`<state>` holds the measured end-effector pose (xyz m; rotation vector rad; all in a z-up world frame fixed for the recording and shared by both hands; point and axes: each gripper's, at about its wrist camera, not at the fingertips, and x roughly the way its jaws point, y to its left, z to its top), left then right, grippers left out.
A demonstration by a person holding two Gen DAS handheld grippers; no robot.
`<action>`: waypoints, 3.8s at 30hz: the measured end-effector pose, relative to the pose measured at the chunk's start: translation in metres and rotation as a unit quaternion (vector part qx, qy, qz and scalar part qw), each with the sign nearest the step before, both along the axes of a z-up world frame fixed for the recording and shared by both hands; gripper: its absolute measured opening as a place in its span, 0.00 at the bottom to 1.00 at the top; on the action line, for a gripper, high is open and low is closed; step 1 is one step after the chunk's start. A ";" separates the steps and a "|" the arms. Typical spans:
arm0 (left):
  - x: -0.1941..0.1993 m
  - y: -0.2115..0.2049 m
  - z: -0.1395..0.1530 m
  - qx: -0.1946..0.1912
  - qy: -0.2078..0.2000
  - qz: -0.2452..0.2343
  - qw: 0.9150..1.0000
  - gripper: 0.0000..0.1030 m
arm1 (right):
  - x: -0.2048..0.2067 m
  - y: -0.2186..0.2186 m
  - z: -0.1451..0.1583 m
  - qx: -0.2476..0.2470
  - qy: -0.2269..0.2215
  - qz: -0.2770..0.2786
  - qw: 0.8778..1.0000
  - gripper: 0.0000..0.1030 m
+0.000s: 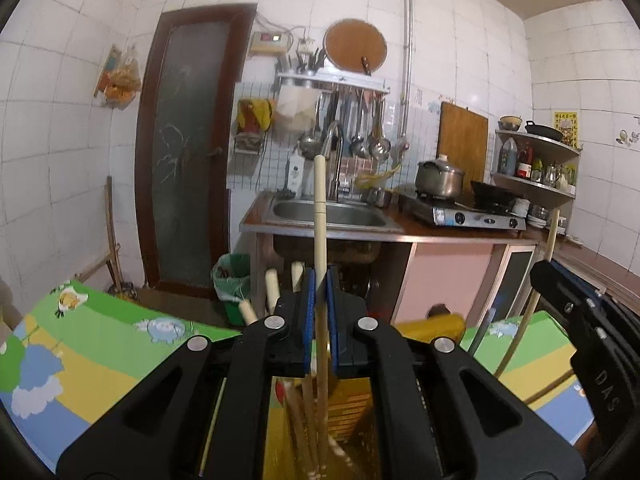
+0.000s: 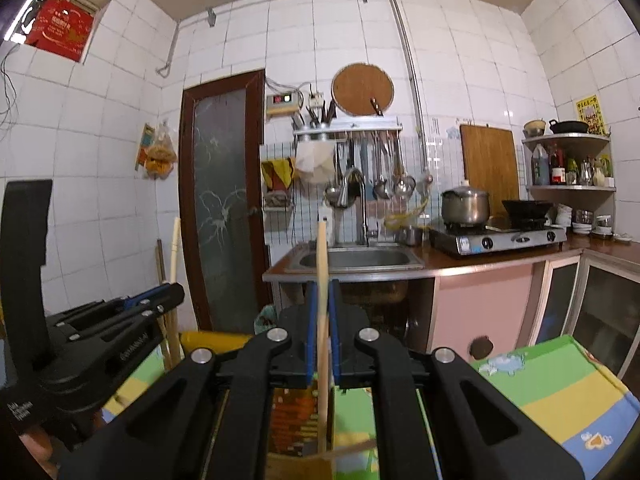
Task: Organize utensils
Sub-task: 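Open both tools to drop the chopsticks into the caddy, then withdraw, then lower the right tool onto the green frog-handled fork and close it, then lift the frog fork with the right tool while the left tool closes on a metal spoon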
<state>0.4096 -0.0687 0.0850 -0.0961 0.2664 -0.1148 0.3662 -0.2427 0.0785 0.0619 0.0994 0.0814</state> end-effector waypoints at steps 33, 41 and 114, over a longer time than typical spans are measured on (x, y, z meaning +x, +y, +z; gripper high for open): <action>-0.227 0.115 -0.049 0.062 0.142 0.060 0.986 0.95 | -0.185 0.032 -0.042 -0.038 0.206 -0.022 0.978 0.70; -0.261 0.153 -0.101 0.062 0.207 0.071 0.974 0.95 | -0.215 0.071 -0.097 -0.024 0.269 -0.010 0.963 0.70; -0.257 0.035 -0.139 0.133 0.334 -0.109 0.927 0.58 | -0.212 0.021 -0.137 0.030 0.376 -0.026 0.926 0.18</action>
